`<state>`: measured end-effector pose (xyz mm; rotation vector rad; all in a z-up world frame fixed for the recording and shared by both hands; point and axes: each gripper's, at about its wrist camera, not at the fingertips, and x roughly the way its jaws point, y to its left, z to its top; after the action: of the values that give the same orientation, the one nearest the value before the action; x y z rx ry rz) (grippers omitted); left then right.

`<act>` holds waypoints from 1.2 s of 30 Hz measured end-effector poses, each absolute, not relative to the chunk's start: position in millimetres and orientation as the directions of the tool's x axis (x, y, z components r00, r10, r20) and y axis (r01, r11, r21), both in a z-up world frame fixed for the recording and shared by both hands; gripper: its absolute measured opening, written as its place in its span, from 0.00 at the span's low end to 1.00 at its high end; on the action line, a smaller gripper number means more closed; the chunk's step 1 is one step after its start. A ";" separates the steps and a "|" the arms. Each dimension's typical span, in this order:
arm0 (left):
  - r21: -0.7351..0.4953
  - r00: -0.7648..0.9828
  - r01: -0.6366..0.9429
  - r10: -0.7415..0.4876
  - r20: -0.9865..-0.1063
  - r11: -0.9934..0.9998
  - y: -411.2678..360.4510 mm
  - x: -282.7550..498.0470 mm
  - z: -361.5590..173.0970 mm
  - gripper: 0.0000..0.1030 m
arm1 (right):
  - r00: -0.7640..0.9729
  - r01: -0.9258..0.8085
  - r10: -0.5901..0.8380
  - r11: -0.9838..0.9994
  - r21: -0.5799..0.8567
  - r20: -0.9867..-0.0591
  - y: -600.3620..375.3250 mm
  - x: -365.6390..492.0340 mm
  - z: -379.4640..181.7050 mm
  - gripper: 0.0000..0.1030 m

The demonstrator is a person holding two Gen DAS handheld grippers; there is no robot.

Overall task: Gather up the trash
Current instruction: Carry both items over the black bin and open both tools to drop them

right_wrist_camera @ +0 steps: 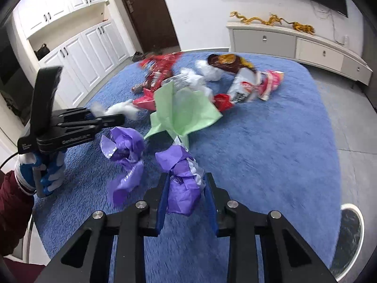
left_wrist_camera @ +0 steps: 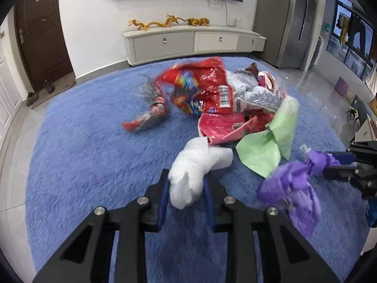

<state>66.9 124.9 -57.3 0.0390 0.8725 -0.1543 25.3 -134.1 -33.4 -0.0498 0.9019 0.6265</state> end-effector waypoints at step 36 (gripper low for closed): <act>-0.004 0.583 0.588 -0.427 -0.691 0.809 -196.2 103.3 30.3 0.24 | 0.790 0.123 0.030 0.971 0.207 -0.612 -448.6 -34.0 13.5 0.26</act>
<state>103.3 -196.2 30.3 0.2365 0.7386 -0.5986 -34.0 -448.6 13.5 0.2420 0.6589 -0.0505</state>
